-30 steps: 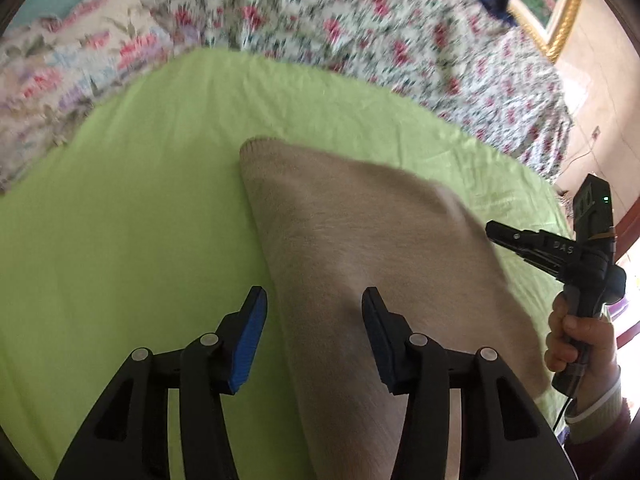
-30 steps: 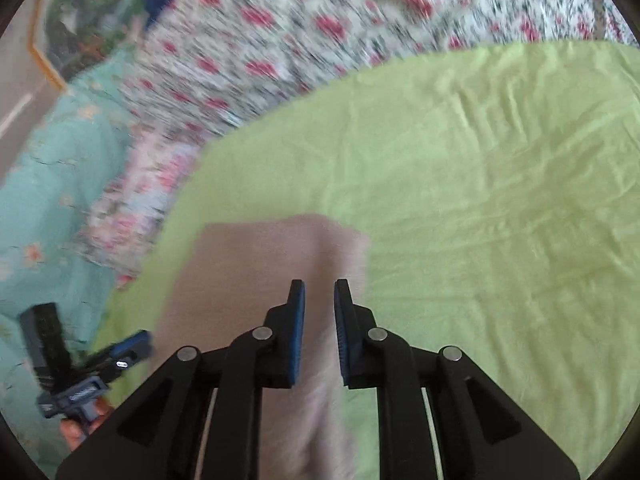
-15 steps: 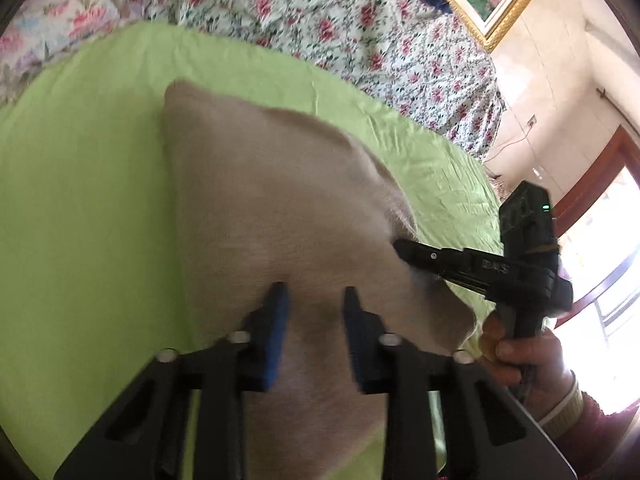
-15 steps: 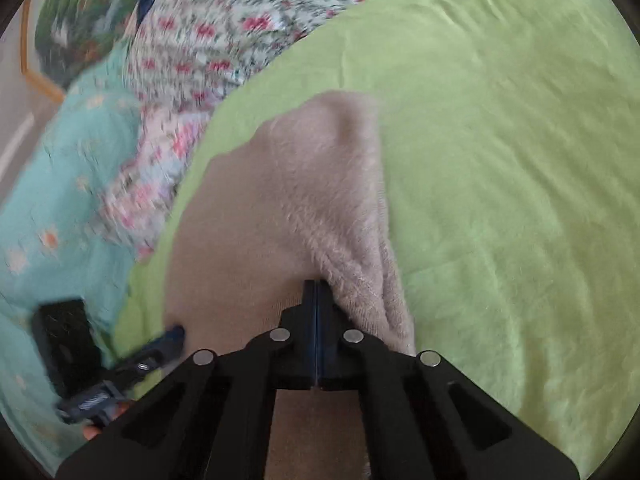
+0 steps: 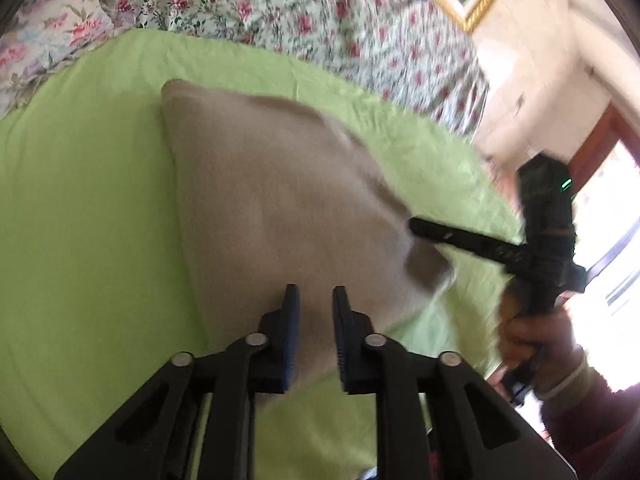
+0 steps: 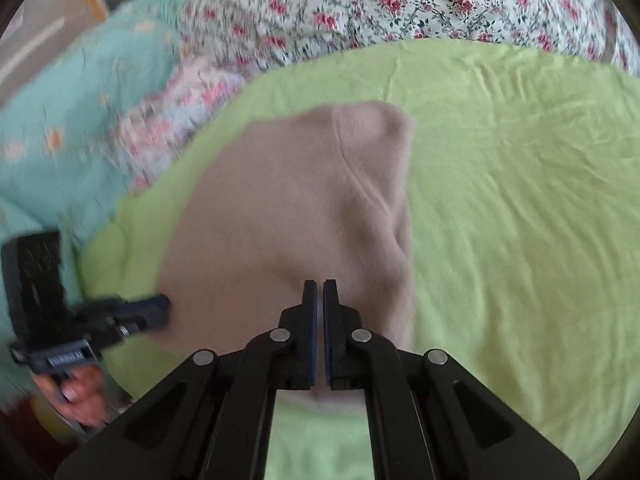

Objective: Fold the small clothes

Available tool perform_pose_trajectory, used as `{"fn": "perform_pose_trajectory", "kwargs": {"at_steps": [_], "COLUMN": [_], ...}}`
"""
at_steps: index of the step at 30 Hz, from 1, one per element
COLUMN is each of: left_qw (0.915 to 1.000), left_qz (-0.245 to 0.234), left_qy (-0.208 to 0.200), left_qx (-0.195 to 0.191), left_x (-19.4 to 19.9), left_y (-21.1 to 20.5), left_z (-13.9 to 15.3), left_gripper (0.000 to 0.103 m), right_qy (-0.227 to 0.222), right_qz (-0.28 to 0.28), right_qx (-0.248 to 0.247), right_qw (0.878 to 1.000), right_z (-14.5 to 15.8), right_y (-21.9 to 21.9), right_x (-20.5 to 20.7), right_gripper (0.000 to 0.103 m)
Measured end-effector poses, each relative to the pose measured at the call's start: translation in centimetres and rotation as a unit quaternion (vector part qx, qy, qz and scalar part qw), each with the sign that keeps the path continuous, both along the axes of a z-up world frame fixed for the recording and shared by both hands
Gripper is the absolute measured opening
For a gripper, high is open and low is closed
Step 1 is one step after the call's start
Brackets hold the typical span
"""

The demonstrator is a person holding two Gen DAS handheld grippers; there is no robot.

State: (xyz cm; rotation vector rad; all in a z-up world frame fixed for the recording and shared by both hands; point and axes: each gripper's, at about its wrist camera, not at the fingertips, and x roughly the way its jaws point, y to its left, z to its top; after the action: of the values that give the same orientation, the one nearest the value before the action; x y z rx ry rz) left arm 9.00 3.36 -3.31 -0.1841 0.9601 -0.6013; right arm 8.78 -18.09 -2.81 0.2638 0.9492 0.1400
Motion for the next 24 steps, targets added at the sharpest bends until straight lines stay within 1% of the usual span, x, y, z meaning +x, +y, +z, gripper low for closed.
{"fn": "perform_pose_trajectory", "kwargs": {"at_steps": [1,3,5,7,11,15,21,24], "left_qw": [0.9999,0.9995,0.9992,0.9991,0.9981,0.9979,0.9972,0.9971], "left_qz": [-0.002,0.004,0.01,0.015,0.02,0.032,0.032,0.037], "left_qy": [0.002,0.013,0.023,0.019,0.011,0.016,0.017,0.022], "left_qx": [0.014,0.029,0.031,0.034,0.056,0.055,0.066,0.062], "left_x": [-0.5,-1.1,-1.2,-1.4,-1.3,-1.6,-2.3,-2.9], "left_y": [-0.1,0.2,0.4,0.2,-0.4,-0.5,0.0,0.5], "left_z": [-0.5,-1.7,-2.6,-2.6,-2.6,-2.6,-2.5,-2.2], "left_gripper": [0.019,0.019,0.018,0.018,0.018,0.018,0.018,0.019], "right_qy": [0.014,0.034,0.022,0.021,0.021,0.02,0.024,0.028], "right_qz": [-0.003,-0.013,-0.021,-0.026,-0.022,-0.028,-0.041,-0.054], "right_qx": [-0.022,-0.037,-0.007,0.004,-0.015,-0.011,-0.02,-0.029], "right_qw": [1.0,0.999,1.0,0.999,0.999,0.999,0.999,0.998], "right_z": [-0.9,-2.7,-3.4,-3.4,-3.4,-3.1,-2.4,-1.8], "right_y": [-0.1,-0.8,-2.0,-2.4,-2.0,-1.8,-2.1,-2.3], "right_x": [-0.6,-1.6,-2.6,-2.7,-2.8,-3.4,-4.2,-4.9], "right_gripper": [0.004,0.003,0.003,0.003,0.003,0.003,0.003,0.004]}}
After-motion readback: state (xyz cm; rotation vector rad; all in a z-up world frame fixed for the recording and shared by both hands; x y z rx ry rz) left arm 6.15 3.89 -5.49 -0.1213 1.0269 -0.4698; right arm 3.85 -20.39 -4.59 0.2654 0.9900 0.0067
